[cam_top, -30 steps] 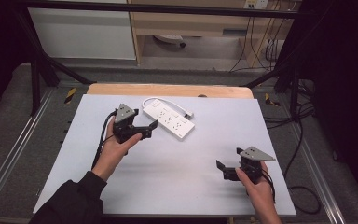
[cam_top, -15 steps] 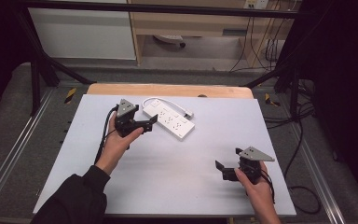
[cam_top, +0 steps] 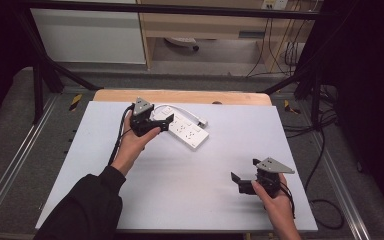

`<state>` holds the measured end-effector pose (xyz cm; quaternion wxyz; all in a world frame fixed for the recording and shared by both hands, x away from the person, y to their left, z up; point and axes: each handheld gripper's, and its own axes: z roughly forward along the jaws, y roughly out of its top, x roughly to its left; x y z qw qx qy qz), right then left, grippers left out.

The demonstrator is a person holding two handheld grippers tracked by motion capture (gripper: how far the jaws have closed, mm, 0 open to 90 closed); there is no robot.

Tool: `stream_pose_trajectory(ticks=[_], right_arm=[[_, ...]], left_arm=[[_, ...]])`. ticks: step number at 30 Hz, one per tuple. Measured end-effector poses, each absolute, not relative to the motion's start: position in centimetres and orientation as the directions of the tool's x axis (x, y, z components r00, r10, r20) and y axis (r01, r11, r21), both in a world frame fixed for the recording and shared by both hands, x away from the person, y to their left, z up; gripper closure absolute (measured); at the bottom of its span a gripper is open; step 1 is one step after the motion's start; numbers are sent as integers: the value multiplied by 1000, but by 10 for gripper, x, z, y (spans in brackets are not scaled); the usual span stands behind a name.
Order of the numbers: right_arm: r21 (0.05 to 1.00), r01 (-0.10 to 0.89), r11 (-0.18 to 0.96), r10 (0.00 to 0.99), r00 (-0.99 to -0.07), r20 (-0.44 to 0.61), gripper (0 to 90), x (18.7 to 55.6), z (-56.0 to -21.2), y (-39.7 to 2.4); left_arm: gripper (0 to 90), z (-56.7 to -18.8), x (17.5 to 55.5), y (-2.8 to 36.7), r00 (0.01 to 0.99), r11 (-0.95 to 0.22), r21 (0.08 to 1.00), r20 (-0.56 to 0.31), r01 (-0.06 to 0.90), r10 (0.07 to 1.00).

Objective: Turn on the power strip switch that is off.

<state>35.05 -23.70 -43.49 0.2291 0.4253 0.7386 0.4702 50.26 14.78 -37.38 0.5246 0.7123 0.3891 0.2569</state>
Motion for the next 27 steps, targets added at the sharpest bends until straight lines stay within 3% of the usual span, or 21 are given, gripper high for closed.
stream_pose_trajectory(ticks=[11,27], right_arm=[[893,408,189,844,-533,65,29,348,-434,-238],[891,415,185,842,-534,74,30,348,-434,-238]], left_arm=[[134,-382,534,139,548,-153,948,-27,281,836],[133,-388,552,122,544,-181,941,-4,286,839]])
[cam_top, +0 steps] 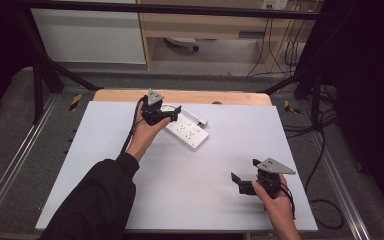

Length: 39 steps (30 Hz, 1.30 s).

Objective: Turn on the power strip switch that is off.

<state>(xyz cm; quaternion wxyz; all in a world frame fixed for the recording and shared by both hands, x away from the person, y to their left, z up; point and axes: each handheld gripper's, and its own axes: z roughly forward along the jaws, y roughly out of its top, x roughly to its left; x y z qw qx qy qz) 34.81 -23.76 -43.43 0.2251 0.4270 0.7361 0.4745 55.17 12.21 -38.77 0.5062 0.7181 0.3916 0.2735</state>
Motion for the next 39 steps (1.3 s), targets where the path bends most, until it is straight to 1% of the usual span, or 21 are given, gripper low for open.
stream_pose_trajectory(ticks=[9,15,18,21,23,24,28,32,36,39], right_arm=[[891,415,185,843,-532,73,30,348,-434,-238],[891,415,184,843,-533,74,31,348,-435,-237],[891,417,183,844,-531,76,31,348,-435,-237],[890,418,181,844,-531,78,32,348,-435,-237],[890,418,181,843,-531,78,32,348,-435,-237],[889,420,182,843,-532,79,33,348,-435,-237],[889,419,182,843,-532,78,33,348,-435,-236],[889,421,182,844,-531,79,33,349,-435,-236],[889,421,182,843,-532,79,33,349,-435,-236],[888,422,183,843,-532,79,33,349,-435,-236]], left_arm=[[147,-393,556,113,551,-195,937,3,290,834],[197,-398,559,114,549,-205,930,4,305,836],[246,-398,560,114,549,-202,929,0,309,836],[322,-399,560,114,553,-207,927,0,312,833],[338,-399,560,113,555,-210,925,-1,316,832],[371,-400,560,112,553,-218,921,4,322,833],[417,-402,560,112,555,-219,917,-3,333,832],[484,-403,561,112,554,-219,916,-3,335,833],[525,-404,561,112,550,-218,915,-6,341,835],[604,-406,562,112,554,-216,916,-9,339,832]])
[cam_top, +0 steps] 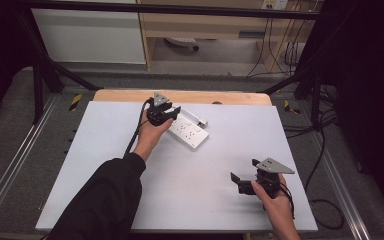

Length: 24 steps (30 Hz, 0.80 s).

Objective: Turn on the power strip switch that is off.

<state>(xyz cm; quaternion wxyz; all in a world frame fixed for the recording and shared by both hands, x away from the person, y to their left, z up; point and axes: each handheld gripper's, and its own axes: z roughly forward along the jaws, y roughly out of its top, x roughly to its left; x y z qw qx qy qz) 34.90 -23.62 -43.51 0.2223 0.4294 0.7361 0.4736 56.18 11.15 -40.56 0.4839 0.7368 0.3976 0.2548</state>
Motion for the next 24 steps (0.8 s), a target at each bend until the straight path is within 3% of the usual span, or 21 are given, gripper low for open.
stream_pose_trajectory(ticks=[16,24], right_arm=[[882,438,175,853,-514,86,38,353,-438,-237],[883,441,163,857,-507,95,37,353,-438,-238]], left_arm=[[880,-410,568,116,572,-233,907,-10,350,820],[900,-419,568,105,597,-261,898,-1,353,802]])
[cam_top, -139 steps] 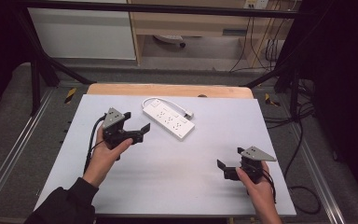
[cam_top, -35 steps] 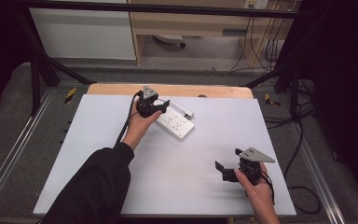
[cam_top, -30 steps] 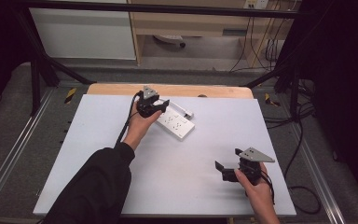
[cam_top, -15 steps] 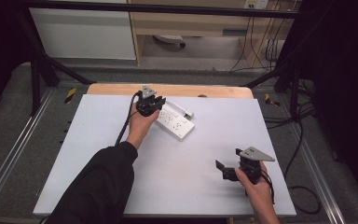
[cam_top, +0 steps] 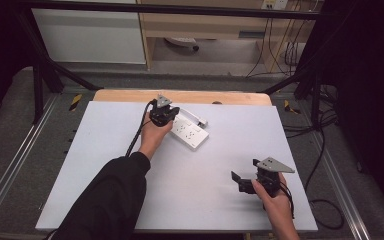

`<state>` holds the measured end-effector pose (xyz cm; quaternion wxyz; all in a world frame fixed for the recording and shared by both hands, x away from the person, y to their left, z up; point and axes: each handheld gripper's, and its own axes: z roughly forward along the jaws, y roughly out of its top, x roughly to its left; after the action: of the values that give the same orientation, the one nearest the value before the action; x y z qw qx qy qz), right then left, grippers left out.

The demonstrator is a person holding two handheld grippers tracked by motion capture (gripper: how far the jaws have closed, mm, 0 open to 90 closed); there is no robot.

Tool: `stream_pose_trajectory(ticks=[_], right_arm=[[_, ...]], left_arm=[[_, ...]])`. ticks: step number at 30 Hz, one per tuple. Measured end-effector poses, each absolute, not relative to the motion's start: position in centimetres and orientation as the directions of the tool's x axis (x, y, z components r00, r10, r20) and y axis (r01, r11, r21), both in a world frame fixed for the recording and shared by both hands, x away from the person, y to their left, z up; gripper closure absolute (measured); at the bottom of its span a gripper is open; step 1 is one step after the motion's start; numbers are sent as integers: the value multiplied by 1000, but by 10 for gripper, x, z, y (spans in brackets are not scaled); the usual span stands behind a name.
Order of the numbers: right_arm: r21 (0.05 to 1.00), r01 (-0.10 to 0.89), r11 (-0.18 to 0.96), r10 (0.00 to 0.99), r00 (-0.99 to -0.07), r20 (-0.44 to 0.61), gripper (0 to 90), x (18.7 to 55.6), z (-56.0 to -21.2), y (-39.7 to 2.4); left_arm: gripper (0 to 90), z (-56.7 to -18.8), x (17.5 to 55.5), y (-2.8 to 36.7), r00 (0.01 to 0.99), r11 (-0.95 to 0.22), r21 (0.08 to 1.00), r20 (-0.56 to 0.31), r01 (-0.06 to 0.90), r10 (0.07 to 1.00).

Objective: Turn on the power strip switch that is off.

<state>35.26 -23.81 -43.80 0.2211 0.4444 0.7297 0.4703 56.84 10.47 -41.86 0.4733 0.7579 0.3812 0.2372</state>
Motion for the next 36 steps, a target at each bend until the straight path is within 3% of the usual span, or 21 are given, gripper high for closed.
stream_pose_trajectory(ticks=[36], right_arm=[[894,427,132,852,-510,118,38,351,-435,-241]], left_arm=[[900,-438,587,101,576,-303,861,15,409,817]])
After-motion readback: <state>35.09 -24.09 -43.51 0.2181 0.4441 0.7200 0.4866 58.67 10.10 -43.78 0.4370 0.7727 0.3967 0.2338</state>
